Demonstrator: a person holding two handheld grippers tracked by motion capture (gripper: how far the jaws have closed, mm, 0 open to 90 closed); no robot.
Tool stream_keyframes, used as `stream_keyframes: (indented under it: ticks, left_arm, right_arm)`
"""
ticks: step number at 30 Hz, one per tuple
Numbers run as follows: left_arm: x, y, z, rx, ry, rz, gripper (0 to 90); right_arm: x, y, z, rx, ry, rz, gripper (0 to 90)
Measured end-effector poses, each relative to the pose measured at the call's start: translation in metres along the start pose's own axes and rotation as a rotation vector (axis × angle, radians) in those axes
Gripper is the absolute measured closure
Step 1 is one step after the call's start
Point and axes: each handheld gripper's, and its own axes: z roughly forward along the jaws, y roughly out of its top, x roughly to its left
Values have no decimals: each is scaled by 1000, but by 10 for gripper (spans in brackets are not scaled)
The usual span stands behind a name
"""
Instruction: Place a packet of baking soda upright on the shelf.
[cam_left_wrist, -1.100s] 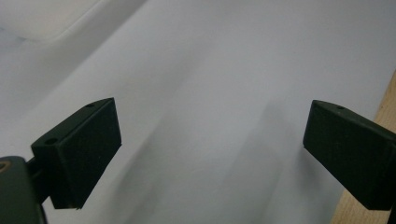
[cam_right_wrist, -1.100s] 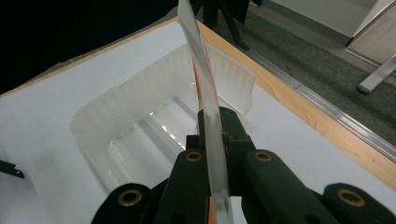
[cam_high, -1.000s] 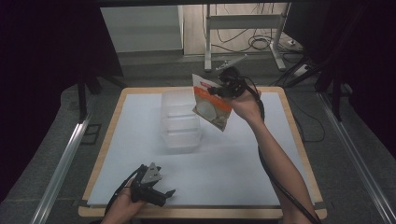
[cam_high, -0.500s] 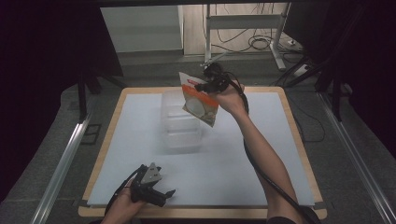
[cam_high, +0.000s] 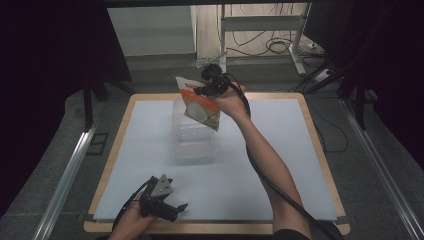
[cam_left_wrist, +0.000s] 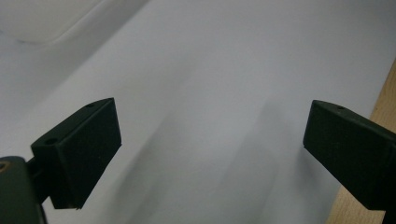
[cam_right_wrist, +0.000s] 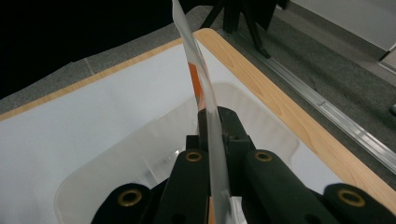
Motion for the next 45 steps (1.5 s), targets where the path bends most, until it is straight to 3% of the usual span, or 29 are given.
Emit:
stream_keyframes:
  ticks: [11, 20, 24, 28, 30, 37, 45]
  left_arm:
    - [0, 0, 0, 2, -2, 2, 43]
    - [-1, 0, 0, 3, -3, 3, 43]
    - [-1, 0, 0, 5, -4, 0, 43]
    - [-1, 0, 0, 7, -4, 0, 43]
    - [-1, 0, 0, 6, -3, 0, 43]
    - [-2, 1, 0, 5, -4, 3, 43]
    - [-1, 0, 0, 6, -2, -1, 43]
  right_arm:
    - [8, 11, 19, -25, 45, 5, 887]
    - [9, 6, 27, -24, 82, 22, 887]
    - [10, -6, 41, 44, 62, 15, 886]
    - [8, -17, 55, 41, 78, 48, 885]
    - [7, -19, 60, 42, 69, 42, 884]
    - [-2, -25, 58, 50, 32, 45, 878]
    - [1, -24, 55, 41, 12, 14, 793]
